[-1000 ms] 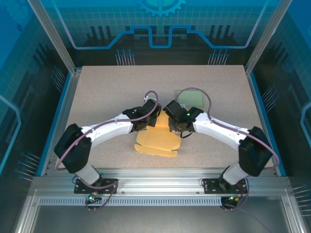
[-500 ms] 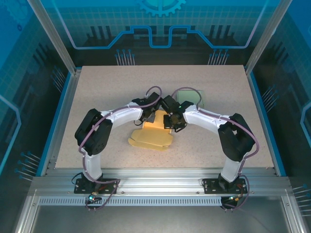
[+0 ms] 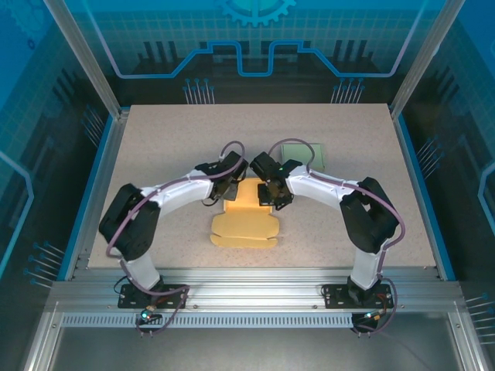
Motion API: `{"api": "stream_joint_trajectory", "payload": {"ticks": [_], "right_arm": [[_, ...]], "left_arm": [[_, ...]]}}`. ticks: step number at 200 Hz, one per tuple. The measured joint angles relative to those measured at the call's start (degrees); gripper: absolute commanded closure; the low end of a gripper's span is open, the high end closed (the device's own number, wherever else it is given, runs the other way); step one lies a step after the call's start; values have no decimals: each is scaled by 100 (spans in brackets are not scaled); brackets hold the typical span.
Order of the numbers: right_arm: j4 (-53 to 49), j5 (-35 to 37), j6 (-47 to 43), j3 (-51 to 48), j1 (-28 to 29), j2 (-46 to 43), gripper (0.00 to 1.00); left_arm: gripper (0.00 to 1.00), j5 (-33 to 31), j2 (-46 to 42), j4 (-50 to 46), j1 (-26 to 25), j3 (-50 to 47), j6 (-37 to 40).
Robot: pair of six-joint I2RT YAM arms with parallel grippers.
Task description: Fold the paper box
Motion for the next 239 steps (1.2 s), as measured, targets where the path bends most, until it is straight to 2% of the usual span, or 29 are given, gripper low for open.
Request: {"api": "stream_joint_trajectory", "payload": {"ticks": [41, 69, 100, 143, 156, 192, 219, 239], "right_arm": [[-37, -39, -146, 83, 37, 68, 97], [-42, -81, -214, 186, 37, 219, 89], [-238, -138, -428, 369, 37, 400, 81], [-879, -118, -977, 994, 33, 778, 81], [-1080, -116, -1150, 1198, 17, 984, 82], [-1620, -72, -1515, 1932, -96, 1462, 94], [-2026, -70, -1733, 2632, -190, 1884, 93], [-2293, -46, -1880, 3097, -229, 2157, 88]], "left_arm": [[44, 581, -1320, 555, -63, -697, -48], [36, 855, -1816, 807, -63, -1008, -114], [35, 960, -2253, 916, -68, -1423, -199], [34, 896, -2962, 944, -68, -1679, -197], [34, 857, -3069, 970, -61, -1685, -197], [38, 846, -3003, 1005, 72, -1703, -192], [39, 1019, -2752, 1115, 262, -1709, -179], [36, 1279, -2575, 1202, 393, -1709, -101]]}}
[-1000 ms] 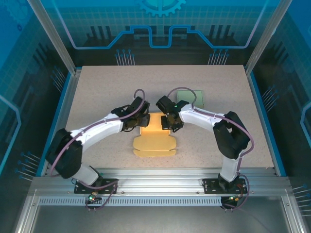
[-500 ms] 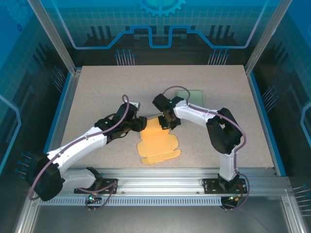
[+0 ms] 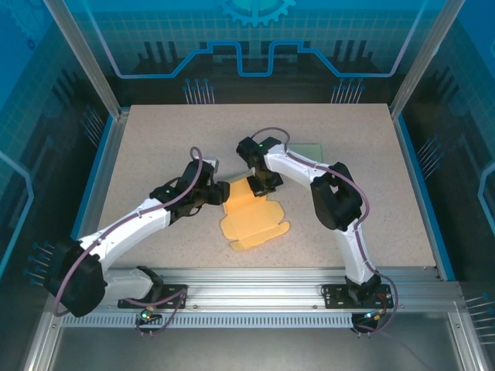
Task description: Fold the paper box
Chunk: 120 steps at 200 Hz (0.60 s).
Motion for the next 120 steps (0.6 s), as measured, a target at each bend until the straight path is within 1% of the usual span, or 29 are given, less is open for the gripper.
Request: {"api": "stream_joint_trajectory", "payload": {"ticks": [20, 34, 45, 62, 75, 87, 105, 120], "right_arm": [[-129, 15, -129, 140, 0, 79, 80], [-214, 15, -223, 140, 2, 76, 76], [-227, 15, -275, 122, 7, 52, 73], [-131, 17, -339, -98, 35, -127, 66], [57, 20, -380, -507, 81, -476, 60], [289, 17, -433, -962, 125, -907, 58], [710, 20, -442, -1646, 164, -1670, 55], [1161, 57, -437, -2146, 164, -2256, 56]], "left_arm": [[34, 291, 105, 59, 17, 2, 212], [34, 457, 175, 39, 17, 31, 389], [34, 494, 275, -55, 17, 131, 540], [34, 501, 424, -179, 17, 326, 686], [34, 490, 457, -205, 17, 389, 761], [34, 470, 457, -232, 17, 389, 837], [34, 452, 457, -249, 17, 389, 986], [34, 459, 457, -262, 17, 389, 1119]]}}
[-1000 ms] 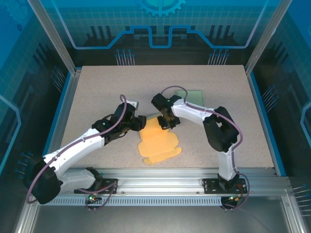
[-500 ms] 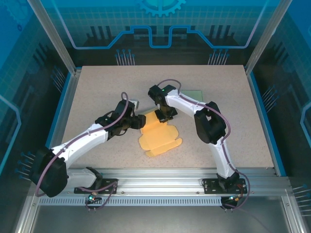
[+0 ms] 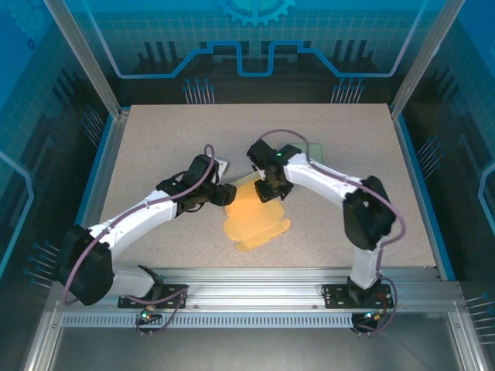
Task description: Fold the paper box
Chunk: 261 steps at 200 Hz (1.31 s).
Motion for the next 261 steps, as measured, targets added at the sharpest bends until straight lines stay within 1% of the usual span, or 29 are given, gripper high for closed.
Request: {"api": "stream_joint_trajectory", "payload": {"ticks": [21, 32, 40, 53, 64, 81, 100, 135, 146, 173, 199, 212, 227, 245, 250, 261], "right_arm": [[807, 66, -9, -695, -2, -586, 55], [1366, 66, -55, -1167, -2, -817, 43], [1759, 59, -122, -1506, -7, -942, 39], [2358, 50, -164, -2052, -9, -1093, 39], [2817, 50, -184, -2426, -13, -1147, 35], [3488, 44, -221, -2872, -39, -1163, 36], [4111, 44, -245, -3132, -74, -1145, 40], [4999, 68, -256, -3158, -87, -835, 45], [5165, 70, -262, -3161, -87, -756, 47], [5431, 74, -315, -3152, -101, -675, 63], [5528, 90, -343, -2975, -166, -455, 65], [5534, 94, -348, -2852, -197, -308, 66], [5501, 114, -380, -2752, -201, -199, 73], [5353, 199, -426, -2579, -201, -116, 83], [5294, 232, -402, -2518, -201, -101, 84], [5101, 317, -442, -2365, -201, -87, 91]], "left_arm": [[31, 57, 0, -28, 0, -2, 210], [30, 59, 0, -24, -22, -13, 358], [29, 59, 0, -17, -28, -26, 459], [29, 52, -7, 55, -52, -111, 636], [29, 44, -7, 142, -83, -234, 789], [29, -22, -7, 249, -118, -411, 962], [31, -87, 42, 361, -127, -479, 1095], [37, -240, 385, 581, -127, -472, 1215], [41, -275, 501, 601, -127, -461, 1220], [46, -323, 750, 608, -127, -341, 1244], [51, -334, 942, 592, -122, -116, 1252], [52, -332, 1032, 575, -94, -11, 1255], [51, -280, 1123, 533, -33, 87, 1252], [45, -175, 1191, 452, 57, 192, 1241], [42, -136, 1207, 431, 87, 221, 1228], [36, -42, 1213, 413, 136, 271, 1211]]}}
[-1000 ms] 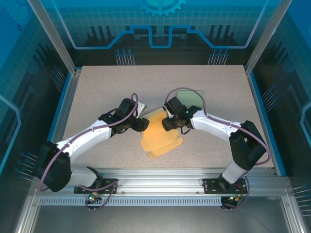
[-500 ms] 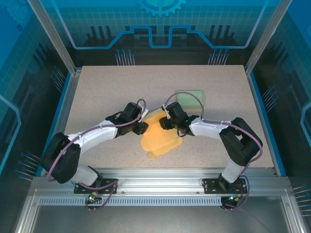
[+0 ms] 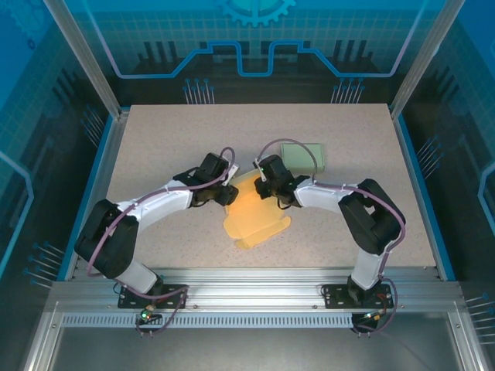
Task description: Fold the paper box
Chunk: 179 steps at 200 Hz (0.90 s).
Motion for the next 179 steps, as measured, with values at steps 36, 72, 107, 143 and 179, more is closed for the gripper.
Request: {"api": "stream_joint_trajectory", "payload": {"ticks": [36, 72, 107, 143, 179], "right_arm": [[-1311, 459, 7, 918, 0, 221, 95], [-3161, 809, 61, 2013, -9, 627, 95], [-4743, 619, 101, 2612, -83, 778, 94], [-6057, 188, -13, 3182, -214, 1043, 93], [-6813, 199, -142, 3958, -256, 1910, 93]], "left_arm": [[12, 275, -105, -20, 83, 83, -153], [3, 463, -914, -83, 122, 79, -376], [1, 437, -2127, -50, 260, -157, -833], [1, 448, -2938, -66, 525, -461, -1279], [1, 568, -2966, -98, 704, -636, -1541]]}}
